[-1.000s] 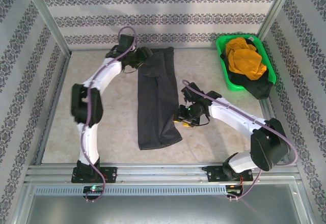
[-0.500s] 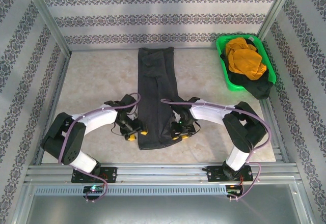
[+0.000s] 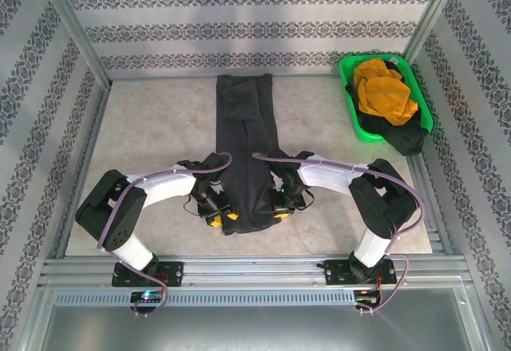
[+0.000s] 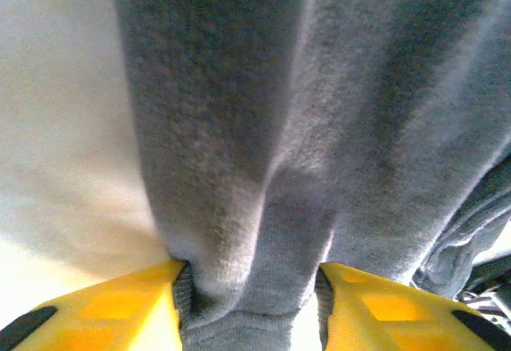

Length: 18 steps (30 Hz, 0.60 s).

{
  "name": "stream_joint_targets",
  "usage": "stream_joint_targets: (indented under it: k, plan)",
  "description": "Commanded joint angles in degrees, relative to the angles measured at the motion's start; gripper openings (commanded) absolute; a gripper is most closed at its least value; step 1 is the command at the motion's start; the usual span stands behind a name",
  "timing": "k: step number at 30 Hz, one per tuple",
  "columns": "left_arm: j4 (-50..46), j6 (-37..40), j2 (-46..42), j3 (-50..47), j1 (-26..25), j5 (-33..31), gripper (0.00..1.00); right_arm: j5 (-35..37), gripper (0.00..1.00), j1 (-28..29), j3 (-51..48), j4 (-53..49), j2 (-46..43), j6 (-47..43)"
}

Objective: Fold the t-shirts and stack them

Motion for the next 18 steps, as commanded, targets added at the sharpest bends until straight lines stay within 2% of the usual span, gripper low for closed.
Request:
stream_joint_targets:
  k: [1, 9, 14, 15, 18]
  plan:
    - [-9.97, 1.77, -3.45, 1.12, -0.80, -7.17, 0.54, -0.81, 0.00, 0.19, -1.62, -1.32, -3.00, 1.80]
    - [-6.68, -3.60, -6.50, -4.27, -1.62, -1.14, 0.55, -4.00, 0.00, 0.81, -4.09, -1.18, -6.16, 5.86]
    - [0.52, -7.35, -4.72, -6.49, -2.99, 1.37, 0.52, -5.31, 0.00, 2.25, -4.85, -0.90, -6.68, 7.77]
    - [2.27, -8.03, -3.72, -6.52, -3.30, 1.10, 0.49, -5.58, 0.00, 2.59, -5.26, -0.38, -6.81, 8.23]
    - [6.35, -9.95, -1.56, -6.77, -3.49, -0.59, 0.28, -6.27, 0.00, 3.77, -6.55, 0.85, -7.09, 9.54]
